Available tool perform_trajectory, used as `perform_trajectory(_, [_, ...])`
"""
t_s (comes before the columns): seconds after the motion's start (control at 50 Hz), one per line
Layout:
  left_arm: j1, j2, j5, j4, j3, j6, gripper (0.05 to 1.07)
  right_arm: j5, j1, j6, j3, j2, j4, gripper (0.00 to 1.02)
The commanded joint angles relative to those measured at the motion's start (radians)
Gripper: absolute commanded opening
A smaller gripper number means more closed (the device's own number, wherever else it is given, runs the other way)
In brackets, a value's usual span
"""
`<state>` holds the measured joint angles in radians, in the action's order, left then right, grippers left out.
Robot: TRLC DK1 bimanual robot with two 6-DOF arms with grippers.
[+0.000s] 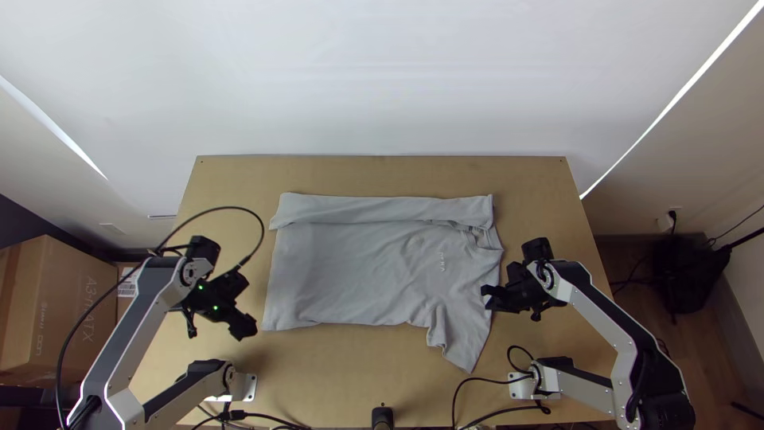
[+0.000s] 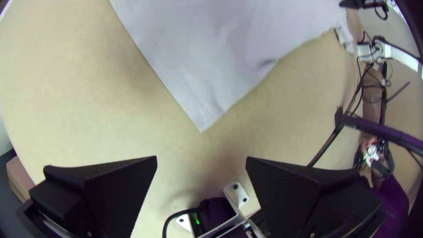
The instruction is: Fold the t-shirt
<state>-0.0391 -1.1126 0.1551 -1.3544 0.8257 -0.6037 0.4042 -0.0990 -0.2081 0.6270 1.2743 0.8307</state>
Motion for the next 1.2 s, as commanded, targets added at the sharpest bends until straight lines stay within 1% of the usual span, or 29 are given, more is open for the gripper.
perform_trajectory(0.0, [0.045,0.011,-0.04,0.031,-0.066,-0.031,1.01,-0.005,-0.013,-0.011,-0.003,-0.016,0.013,0.02])
perform_trajectory(0.1, [0.104,0.007,-0.081,0.089,-0.105,0.002,1.01,-0.005,-0.015,-0.016,-0.007,-0.021,0.013,0.02])
perform_trajectory(0.24, [0.156,-0.041,-0.086,0.176,-0.129,0.053,1.01,-0.007,-0.025,-0.02,-0.015,-0.026,0.015,0.02])
perform_trajectory(0.28, [0.171,-0.059,-0.085,0.187,-0.135,0.059,0.96,-0.005,-0.027,-0.022,-0.018,-0.026,0.015,0.02])
perform_trajectory(0.34, [0.194,-0.081,-0.085,0.23,-0.142,0.082,0.93,-0.007,-0.031,-0.024,-0.018,-0.027,0.019,0.02])
perform_trajectory(0.38, [0.206,-0.098,-0.085,0.233,-0.142,0.091,0.93,-0.005,-0.031,-0.024,-0.018,-0.03,0.021,0.02])
perform_trajectory(0.66, [0.249,-0.158,-0.06,0.291,-0.129,0.101,0.91,-0.005,-0.025,-0.02,-0.013,-0.05,0.024,0.02])
perform_trajectory(0.7, [0.257,-0.158,-0.043,0.296,-0.131,0.099,0.83,-0.005,-0.015,-0.02,-0.009,-0.052,0.024,0.02])
perform_trajectory(0.84, [0.271,-0.184,-0.006,0.333,-0.138,0.102,0.41,0.007,0.033,-0.011,0.004,-0.05,0.022,0.02])
perform_trajectory(0.94, [0.265,-0.188,0.003,0.351,-0.143,0.099,0.19,0.013,0.058,-0.001,0.008,-0.049,0.024,0.02])
perform_trajectory(0.98, [0.257,-0.19,0.003,0.356,-0.143,0.094,0.08,0.015,0.07,0.007,0.011,-0.047,0.024,0.02])
perform_trajectory(1.08, [0.219,-0.187,0.003,0.354,-0.143,0.079,0.08,0.041,0.116,0.026,0.025,-0.041,0.027,0.02])
perform_trajectory(1.18, [0.154,-0.181,0.003,0.348,-0.137,0.036,0.08,0.064,0.156,0.056,0.051,-0.018,0.064,0.02])
